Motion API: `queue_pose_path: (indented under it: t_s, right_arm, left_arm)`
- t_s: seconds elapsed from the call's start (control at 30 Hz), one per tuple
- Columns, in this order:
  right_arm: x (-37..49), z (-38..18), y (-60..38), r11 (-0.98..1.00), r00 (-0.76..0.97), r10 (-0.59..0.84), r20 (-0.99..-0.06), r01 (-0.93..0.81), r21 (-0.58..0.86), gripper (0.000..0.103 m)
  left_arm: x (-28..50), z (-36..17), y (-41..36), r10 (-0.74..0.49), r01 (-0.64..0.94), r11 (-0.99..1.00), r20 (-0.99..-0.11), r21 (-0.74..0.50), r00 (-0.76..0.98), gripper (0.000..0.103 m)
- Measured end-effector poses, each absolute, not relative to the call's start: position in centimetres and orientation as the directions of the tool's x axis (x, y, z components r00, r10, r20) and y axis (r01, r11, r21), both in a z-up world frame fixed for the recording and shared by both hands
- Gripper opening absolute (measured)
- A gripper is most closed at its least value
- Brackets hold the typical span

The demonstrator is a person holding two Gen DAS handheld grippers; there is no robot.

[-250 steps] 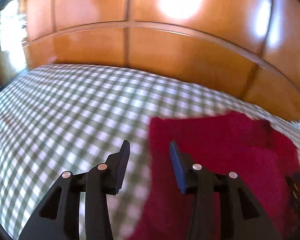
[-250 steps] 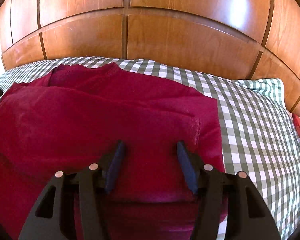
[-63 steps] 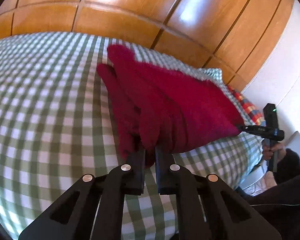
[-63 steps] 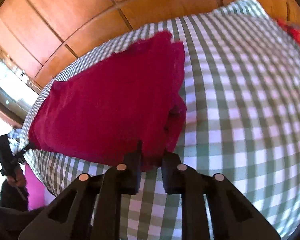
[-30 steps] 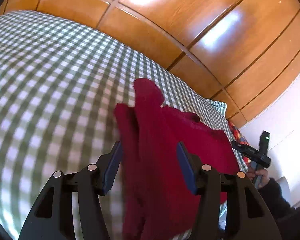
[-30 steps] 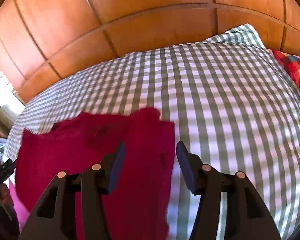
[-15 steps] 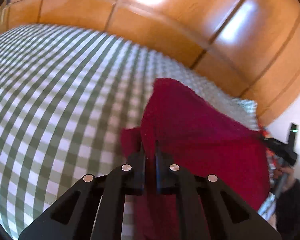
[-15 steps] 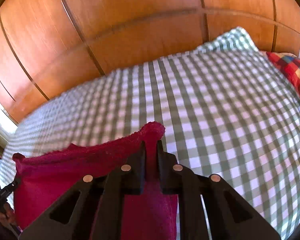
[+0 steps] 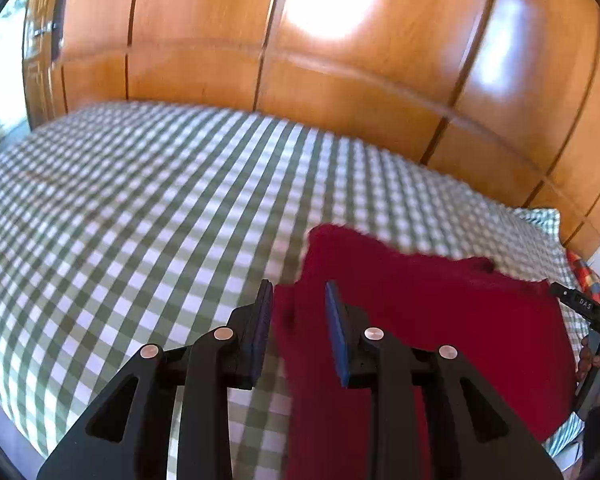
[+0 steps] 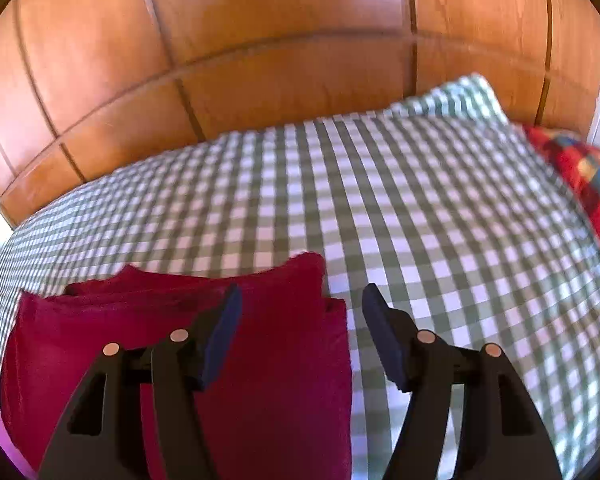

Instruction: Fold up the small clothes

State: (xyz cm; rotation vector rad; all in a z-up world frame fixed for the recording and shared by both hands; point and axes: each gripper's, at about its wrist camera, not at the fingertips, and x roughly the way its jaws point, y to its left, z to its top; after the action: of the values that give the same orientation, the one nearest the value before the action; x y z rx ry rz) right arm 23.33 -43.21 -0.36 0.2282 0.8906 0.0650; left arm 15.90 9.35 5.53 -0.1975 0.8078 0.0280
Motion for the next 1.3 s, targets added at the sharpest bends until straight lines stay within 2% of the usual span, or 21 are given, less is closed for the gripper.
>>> queue_pose_path:
  t_s: [0.13, 0.27, 0.33, 0.43, 0.57, 0.83, 0.93, 1.03, 1.17, 1.23, 1.3]
  right_arm:
    - [20.2, 1.3, -40.5, 0.964, 0.631, 0.247, -0.736, -0.083, 0.252, 0.063]
    - [17.8, 0.0, -37.6, 0.955, 0.568, 0.297, -0.768, -0.172, 0.242, 0.067]
    - [18.2, -2.5, -36.9, 0.973, 0.513, 0.228, -0.827, -0.137, 0.183, 0.065]
    - [18.0, -3.9, -37.5, 0.970, 0.548, 0.242, -0.801, -0.127, 0.207, 0.065]
    - [17.8, -3.3, -36.8, 0.977, 0.553, 0.211, -0.806, -0.128, 0.168, 0.067]
    - [15.4, -0.4, -40.0, 0.964, 0.587, 0.252, -0.770, -0.086, 0.251, 0.070]
    - [13.9, 0.3, -41.9, 0.958, 0.589, 0.263, -0.764, -0.064, 0.280, 0.069]
    - [12.0, 0.4, -43.6, 0.953, 0.567, 0.275, -0.776, -0.054, 0.298, 0.068]
    - [10.0, -0.8, -45.5, 0.937, 0.512, 0.312, -0.800, -0.026, 0.349, 0.057]
    - [9.2, -1.7, -45.8, 0.925, 0.483, 0.343, -0.806, -0.026, 0.378, 0.048]
    - [9.0, -2.3, -45.5, 0.916, 0.455, 0.373, -0.809, -0.039, 0.400, 0.018]
  left_arm:
    - [14.9, 5.8, 6.4, -0.050, -0.038, 0.993, -0.704, -0.109, 0.708, 0.025]
    - [14.8, 2.9, 4.2, -0.024, -0.022, 0.999, -0.766, -0.049, 0.642, 0.025]
    - [14.9, 0.2, 4.8, 0.014, -0.049, 0.999, -0.801, -0.019, 0.598, 0.025]
    - [13.6, 0.0, 5.4, 0.002, -0.054, 0.998, -0.779, -0.040, 0.627, 0.025]
    - [12.5, 1.3, 6.0, -0.003, -0.074, 0.995, -0.770, -0.065, 0.638, 0.025]
    - [10.9, 3.1, 5.3, 0.004, -0.068, 0.996, -0.744, -0.056, 0.668, 0.025]
    - [10.7, 3.2, 5.2, -0.003, -0.064, 0.996, -0.742, -0.062, 0.671, 0.033]
    - [10.5, 3.3, 5.0, -0.001, -0.063, 0.996, -0.742, -0.058, 0.671, 0.033]
    - [10.5, 3.1, 5.0, 0.000, -0.065, 0.996, -0.747, -0.058, 0.665, 0.033]
    - [10.5, 3.0, 4.9, 0.004, -0.065, 0.997, -0.748, -0.052, 0.664, 0.033]
    - [10.5, 2.8, 4.9, 0.008, -0.064, 0.997, -0.750, -0.046, 0.661, 0.033]
